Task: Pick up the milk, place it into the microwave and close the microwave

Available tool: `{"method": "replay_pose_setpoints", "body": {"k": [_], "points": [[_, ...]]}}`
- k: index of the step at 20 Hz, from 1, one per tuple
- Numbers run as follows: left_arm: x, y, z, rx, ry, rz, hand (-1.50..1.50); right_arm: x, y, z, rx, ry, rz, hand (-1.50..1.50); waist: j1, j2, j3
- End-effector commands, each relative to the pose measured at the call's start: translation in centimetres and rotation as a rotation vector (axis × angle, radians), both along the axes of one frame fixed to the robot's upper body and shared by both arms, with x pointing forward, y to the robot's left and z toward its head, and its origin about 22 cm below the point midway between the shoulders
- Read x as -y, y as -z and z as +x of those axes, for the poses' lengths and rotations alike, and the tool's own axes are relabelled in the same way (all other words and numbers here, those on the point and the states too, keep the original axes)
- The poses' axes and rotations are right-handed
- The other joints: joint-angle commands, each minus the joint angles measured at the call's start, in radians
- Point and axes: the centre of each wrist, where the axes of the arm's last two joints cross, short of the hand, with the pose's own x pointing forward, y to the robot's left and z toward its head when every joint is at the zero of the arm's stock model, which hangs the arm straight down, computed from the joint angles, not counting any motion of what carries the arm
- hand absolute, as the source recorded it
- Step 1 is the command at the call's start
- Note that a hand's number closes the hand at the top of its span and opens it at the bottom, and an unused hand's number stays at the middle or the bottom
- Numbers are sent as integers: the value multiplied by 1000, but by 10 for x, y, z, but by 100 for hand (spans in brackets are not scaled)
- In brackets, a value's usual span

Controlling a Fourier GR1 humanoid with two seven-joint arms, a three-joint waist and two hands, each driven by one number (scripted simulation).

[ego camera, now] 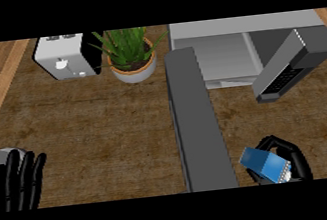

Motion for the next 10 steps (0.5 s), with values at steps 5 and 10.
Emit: {"method": "replay_pose_setpoints", "body": {"k": [5, 10], "points": [[-6, 20, -5, -26, -13, -17, -150, -13, -18, 14, 128, -66, 69, 150, -5, -1, 0], [-26, -21, 6, 0, -26, -8, -150, -63, -40, 45, 163, -6, 60, 150, -12, 2, 1]]}}
